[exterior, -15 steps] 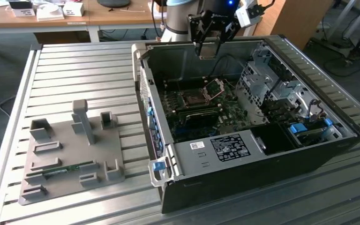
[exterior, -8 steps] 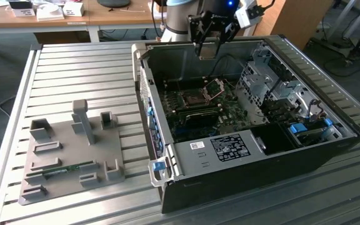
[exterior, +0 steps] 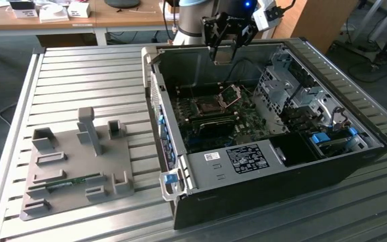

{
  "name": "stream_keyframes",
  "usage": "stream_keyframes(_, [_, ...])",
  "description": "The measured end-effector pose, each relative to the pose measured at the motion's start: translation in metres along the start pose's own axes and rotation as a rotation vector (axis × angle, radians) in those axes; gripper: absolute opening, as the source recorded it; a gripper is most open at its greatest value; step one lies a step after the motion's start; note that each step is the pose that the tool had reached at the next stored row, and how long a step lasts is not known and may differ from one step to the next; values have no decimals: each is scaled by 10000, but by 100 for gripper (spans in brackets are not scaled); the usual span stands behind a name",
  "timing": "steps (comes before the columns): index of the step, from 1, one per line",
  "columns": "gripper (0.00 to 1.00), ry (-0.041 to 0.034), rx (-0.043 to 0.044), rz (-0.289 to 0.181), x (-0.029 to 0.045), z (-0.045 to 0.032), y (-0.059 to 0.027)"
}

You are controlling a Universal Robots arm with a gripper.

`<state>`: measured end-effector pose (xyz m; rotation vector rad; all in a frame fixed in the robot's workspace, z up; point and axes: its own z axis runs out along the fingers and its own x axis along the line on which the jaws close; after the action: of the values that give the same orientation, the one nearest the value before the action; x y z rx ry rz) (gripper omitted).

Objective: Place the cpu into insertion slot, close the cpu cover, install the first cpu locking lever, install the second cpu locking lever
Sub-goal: 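Place the cpu into insertion slot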

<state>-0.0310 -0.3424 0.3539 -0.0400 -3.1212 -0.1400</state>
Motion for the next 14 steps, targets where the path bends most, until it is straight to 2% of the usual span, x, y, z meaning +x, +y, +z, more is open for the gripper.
stream_keyframes(14, [54, -3, -1, 0, -1, 53, -5])
